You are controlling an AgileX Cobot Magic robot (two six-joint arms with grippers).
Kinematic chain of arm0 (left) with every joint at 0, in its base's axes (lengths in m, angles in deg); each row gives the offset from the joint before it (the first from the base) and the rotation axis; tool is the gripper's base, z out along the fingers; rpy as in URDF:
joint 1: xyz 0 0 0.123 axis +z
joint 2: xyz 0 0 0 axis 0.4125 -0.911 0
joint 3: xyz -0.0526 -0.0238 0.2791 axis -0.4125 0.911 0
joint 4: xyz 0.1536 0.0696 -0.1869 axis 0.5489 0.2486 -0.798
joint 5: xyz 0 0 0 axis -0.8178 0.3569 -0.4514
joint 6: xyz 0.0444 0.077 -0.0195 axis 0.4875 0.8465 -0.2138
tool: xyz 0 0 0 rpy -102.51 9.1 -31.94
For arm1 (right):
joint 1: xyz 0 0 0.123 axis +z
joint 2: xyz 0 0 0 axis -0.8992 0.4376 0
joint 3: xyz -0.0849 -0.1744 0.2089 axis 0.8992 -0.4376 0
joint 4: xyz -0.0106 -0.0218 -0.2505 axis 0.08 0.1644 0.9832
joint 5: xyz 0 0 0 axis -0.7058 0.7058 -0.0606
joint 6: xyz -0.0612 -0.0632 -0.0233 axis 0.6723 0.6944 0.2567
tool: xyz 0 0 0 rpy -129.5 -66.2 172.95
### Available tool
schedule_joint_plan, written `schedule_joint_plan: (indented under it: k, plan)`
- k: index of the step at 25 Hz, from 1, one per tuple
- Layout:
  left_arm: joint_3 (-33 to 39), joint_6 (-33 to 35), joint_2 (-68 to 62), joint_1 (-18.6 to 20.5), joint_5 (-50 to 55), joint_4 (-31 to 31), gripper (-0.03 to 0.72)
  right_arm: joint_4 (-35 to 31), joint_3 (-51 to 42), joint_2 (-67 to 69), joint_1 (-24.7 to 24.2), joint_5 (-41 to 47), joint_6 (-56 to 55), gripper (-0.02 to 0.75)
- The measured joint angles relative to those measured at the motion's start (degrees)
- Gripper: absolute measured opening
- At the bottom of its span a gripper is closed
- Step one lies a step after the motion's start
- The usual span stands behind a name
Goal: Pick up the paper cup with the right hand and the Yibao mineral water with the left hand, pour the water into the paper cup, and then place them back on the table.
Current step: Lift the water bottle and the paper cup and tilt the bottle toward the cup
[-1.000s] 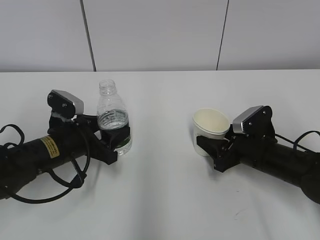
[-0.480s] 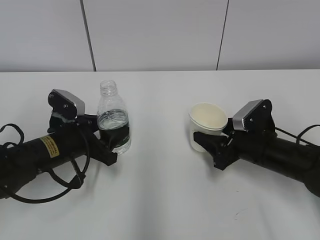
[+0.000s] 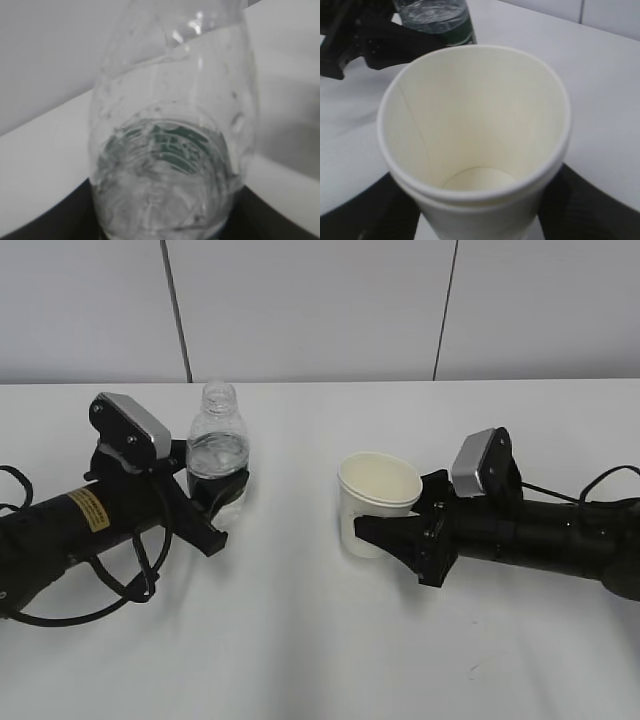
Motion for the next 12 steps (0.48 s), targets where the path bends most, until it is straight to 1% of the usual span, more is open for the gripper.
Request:
schedule_joint_plan:
  k: [4, 10, 12]
  plan:
    - [-1.4, 1.6, 2.0, 0.0, 0.1, 0.4, 0.386, 2.8, 2.4, 0.0, 1.1, 0.0, -1.0, 0.500]
    - [-4.8, 3.8, 2.6, 0.0, 0.0, 1.0, 0.385, 3.5, 5.6, 0.0, 5.0, 2.1, -3.2, 0.500]
    - [-5.4, 5.6, 2.6, 0.0, 0.0, 1.4, 0.385, 3.7, 6.3, 0.0, 5.8, 2.3, -3.9, 0.500]
